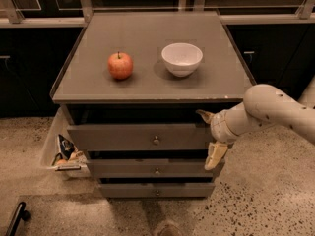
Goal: Open top drawer
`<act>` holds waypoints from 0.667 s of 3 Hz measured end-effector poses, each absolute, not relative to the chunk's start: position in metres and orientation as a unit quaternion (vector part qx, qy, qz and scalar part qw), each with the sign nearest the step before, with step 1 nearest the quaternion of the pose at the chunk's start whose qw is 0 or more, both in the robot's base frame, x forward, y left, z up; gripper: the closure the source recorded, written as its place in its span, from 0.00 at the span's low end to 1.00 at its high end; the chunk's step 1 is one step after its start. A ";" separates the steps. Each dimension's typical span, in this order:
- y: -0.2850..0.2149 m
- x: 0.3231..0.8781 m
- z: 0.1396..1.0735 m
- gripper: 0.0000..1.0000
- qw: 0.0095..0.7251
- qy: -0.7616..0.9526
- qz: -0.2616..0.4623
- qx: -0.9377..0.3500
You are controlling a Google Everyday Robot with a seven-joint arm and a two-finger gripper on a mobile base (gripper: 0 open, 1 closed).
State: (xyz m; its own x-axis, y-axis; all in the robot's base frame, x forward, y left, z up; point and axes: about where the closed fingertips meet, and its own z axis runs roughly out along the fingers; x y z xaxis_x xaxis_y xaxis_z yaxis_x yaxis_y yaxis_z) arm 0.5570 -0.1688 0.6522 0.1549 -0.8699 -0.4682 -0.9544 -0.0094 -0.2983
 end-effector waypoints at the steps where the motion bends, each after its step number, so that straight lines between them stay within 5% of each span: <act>1: -0.169 0.579 0.639 0.00 0.294 0.646 0.080 -0.700; 2: -0.169 0.583 0.634 0.00 0.294 0.648 0.084 -0.698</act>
Offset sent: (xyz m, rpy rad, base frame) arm 0.0263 -0.0054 -0.0124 0.0326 -0.0186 -0.0190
